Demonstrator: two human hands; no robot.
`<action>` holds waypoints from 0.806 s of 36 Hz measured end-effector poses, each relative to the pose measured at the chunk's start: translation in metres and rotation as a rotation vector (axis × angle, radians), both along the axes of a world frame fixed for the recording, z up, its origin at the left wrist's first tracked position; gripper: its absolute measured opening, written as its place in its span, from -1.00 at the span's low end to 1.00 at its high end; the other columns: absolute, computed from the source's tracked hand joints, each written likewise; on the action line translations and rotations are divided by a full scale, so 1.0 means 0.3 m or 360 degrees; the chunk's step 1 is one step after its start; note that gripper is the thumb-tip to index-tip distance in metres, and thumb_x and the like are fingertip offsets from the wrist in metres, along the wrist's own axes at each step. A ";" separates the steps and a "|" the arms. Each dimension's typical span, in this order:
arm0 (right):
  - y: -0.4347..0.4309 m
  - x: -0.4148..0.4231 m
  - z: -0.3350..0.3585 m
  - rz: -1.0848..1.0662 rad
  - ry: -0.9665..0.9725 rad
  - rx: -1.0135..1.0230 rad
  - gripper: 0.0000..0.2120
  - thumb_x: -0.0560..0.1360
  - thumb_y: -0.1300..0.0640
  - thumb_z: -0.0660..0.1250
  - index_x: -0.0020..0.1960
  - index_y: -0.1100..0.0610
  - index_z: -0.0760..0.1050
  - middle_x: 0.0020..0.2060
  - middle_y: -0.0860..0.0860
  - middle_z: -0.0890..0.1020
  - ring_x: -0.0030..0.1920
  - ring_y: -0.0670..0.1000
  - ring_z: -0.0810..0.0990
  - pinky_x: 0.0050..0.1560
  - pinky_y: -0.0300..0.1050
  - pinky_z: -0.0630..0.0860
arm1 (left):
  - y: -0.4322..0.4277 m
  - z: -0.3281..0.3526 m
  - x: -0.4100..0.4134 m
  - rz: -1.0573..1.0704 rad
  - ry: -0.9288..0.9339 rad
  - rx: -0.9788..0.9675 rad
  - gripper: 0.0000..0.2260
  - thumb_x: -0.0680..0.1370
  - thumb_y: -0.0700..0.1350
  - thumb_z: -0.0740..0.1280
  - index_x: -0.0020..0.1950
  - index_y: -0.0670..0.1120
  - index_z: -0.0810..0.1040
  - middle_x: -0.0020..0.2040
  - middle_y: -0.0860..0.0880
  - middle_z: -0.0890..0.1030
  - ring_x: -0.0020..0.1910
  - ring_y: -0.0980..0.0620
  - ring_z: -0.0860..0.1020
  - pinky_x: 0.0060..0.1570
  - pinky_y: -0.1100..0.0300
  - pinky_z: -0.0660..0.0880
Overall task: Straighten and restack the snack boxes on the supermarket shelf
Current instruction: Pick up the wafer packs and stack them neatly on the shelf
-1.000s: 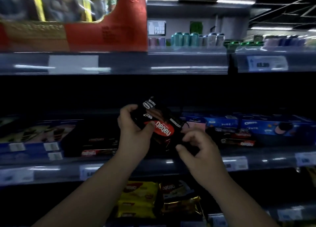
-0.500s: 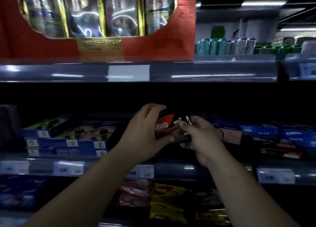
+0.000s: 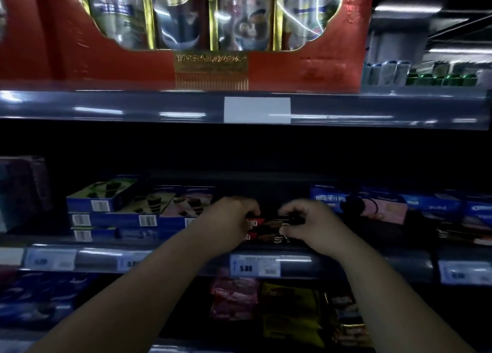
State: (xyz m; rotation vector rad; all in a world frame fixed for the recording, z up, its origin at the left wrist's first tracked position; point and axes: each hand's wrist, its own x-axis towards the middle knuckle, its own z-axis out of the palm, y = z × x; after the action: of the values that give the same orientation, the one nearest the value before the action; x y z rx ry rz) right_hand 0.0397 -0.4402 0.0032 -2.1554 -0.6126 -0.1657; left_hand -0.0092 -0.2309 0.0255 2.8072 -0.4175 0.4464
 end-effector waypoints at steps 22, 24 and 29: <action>-0.348 -0.088 -0.089 -0.0520 -0.0517 -0.0367 -0.28 0.39 -0.11 0.49 0.47 -0.10 0.29 0.47 -0.07 0.25 0.46 -0.05 0.15 0.47 -0.05 0.15 | -0.386 -0.096 0.071 -0.0439 -0.0356 -0.0025 -0.44 0.43 0.16 0.29 0.41 0.08 0.35 0.35 0.01 0.44 0.30 -0.05 0.42 0.26 -0.12 0.41; -0.452 -0.087 -0.083 -0.0622 -0.0517 -0.0339 -0.31 0.40 -0.08 0.48 0.46 -0.09 0.31 0.44 -0.08 0.27 0.45 -0.05 0.15 0.41 -0.19 0.11 | -0.481 -0.096 0.093 -0.0444 -0.0322 -0.0021 -0.42 0.44 0.19 0.26 0.44 0.09 0.32 0.39 0.04 0.40 0.33 -0.01 0.39 0.28 -0.08 0.39; -0.734 -0.048 -0.085 -0.0901 -0.0536 -0.0288 -0.34 0.39 -0.08 0.49 0.43 -0.05 0.35 0.45 0.02 0.30 0.44 0.06 0.22 0.42 0.00 0.24 | -0.725 -0.095 0.149 -0.0488 -0.0319 -0.0020 -0.43 0.48 0.17 0.32 0.45 0.09 0.30 0.41 0.08 0.35 0.36 0.02 0.35 0.32 0.01 0.36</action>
State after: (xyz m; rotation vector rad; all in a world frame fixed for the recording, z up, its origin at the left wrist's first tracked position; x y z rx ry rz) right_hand 0.0251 -0.6604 -0.0224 -2.4517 -0.1857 -0.8178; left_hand 0.0355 -0.4483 -0.0030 2.6305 -0.8685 0.6569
